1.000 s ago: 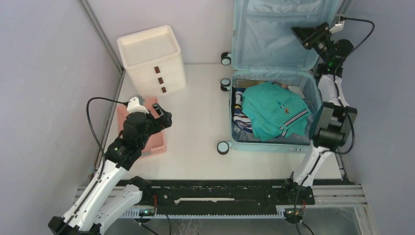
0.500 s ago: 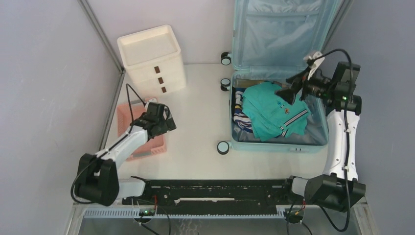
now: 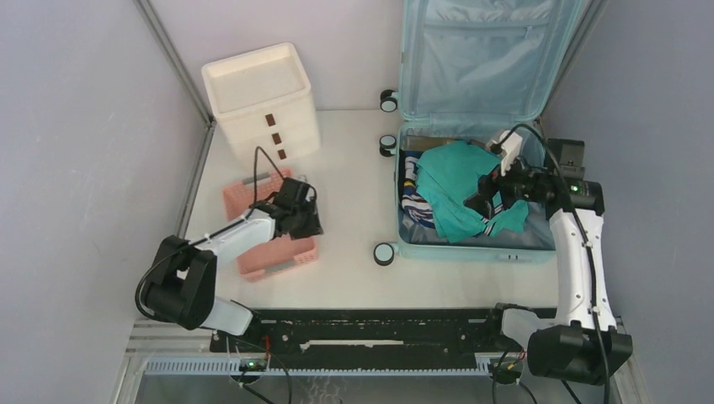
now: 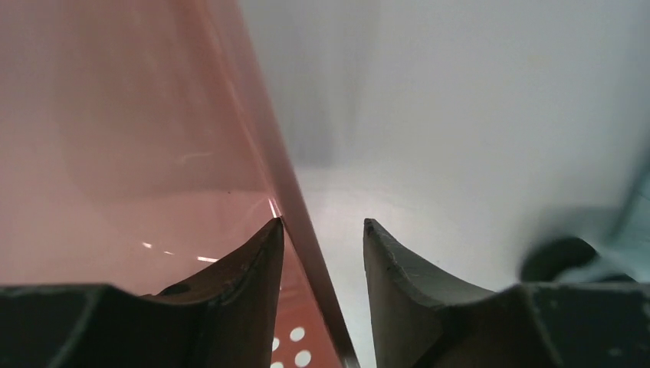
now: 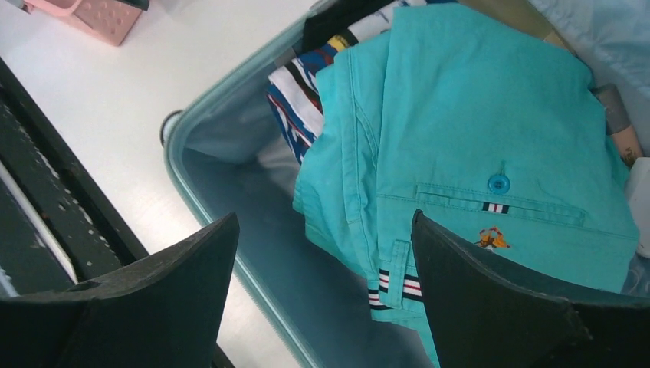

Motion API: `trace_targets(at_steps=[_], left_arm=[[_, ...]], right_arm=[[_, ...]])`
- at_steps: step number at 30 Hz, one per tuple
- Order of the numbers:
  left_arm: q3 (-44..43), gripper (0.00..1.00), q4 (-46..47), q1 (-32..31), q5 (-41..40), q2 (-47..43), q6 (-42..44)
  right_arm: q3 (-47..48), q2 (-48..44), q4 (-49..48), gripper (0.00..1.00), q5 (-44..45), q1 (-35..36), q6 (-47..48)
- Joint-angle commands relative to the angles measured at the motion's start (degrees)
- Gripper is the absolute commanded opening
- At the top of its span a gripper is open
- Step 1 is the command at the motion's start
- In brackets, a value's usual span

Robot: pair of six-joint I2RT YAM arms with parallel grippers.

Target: Open, take out, and arrange the luggage

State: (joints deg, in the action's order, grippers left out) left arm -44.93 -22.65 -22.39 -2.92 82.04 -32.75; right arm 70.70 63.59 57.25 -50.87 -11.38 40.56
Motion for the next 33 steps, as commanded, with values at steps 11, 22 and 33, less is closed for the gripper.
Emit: trace_targets(at_steps=[11,22,33], left_arm=[[-6.6,0.56,7.4,-15.2,7.2,1.6,-7.3],[0.8,0.72,5.2,-15.4,-5.8,-21.3,-5.1],[8.1,1.00,13.6,-15.1,-12.5,-37.4,-7.4]], right_arm=[[-5.4,10.6,-22.2,0.99,35.2,25.9,-6.7],[-5.3,23.6,-32.5,0.99,58.2,33.8,-13.8],[-5.3,22.6,-29.3,0.28,43.9,28.5,-16.9]])
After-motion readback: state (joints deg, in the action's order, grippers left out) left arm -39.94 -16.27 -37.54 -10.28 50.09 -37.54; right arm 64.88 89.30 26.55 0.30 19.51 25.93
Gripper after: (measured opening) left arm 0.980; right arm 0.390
